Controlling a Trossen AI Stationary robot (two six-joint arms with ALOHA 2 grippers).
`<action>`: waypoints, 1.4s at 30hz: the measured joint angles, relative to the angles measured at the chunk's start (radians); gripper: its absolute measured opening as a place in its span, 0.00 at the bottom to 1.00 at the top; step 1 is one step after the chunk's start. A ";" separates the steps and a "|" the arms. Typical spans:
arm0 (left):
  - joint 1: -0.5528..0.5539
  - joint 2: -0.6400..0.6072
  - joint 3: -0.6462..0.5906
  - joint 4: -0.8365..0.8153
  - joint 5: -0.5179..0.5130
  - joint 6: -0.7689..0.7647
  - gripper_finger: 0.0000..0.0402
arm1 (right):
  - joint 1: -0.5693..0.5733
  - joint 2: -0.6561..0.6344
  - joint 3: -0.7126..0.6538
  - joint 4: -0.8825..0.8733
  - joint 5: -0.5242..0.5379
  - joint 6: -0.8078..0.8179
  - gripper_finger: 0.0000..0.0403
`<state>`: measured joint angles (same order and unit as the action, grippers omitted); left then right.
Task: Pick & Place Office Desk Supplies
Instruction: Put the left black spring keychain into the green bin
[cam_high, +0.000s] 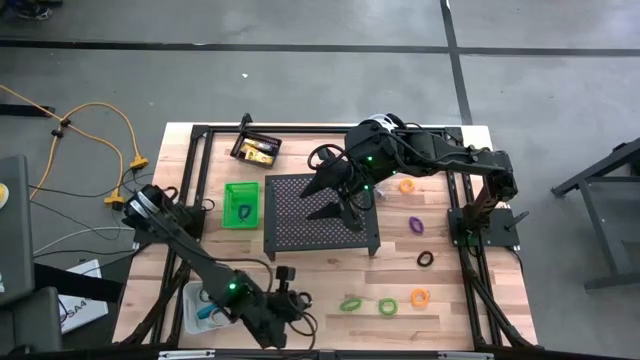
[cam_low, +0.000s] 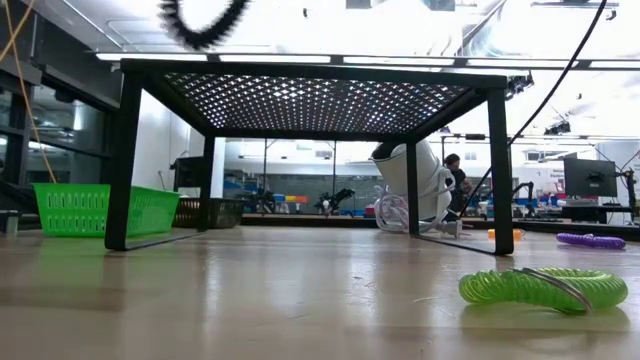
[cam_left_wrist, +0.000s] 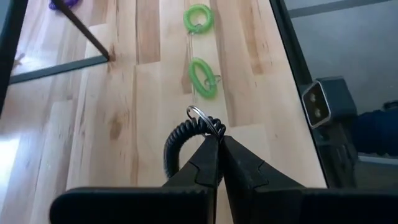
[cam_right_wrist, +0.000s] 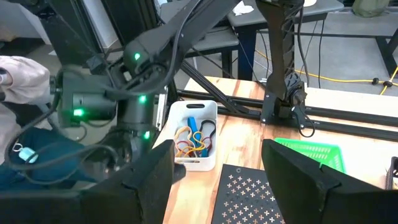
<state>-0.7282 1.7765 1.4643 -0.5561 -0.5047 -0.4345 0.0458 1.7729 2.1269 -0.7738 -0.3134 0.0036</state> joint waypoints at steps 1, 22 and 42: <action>-0.004 -0.008 0.000 -0.014 -0.001 -0.011 0.02 | 0.000 0.000 0.000 0.000 0.000 0.000 0.57; -0.145 -0.217 0.000 -0.489 -0.129 -0.499 0.02 | 0.000 0.000 0.000 0.000 0.000 0.000 0.57; -0.146 -0.234 0.000 -0.837 -0.075 -0.846 0.02 | 0.000 0.000 0.000 0.000 0.000 0.000 0.57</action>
<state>-0.8741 1.5426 1.4647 -1.3929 -0.5797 -1.2809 0.0460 1.7729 2.1269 -0.7738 -0.3134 0.0036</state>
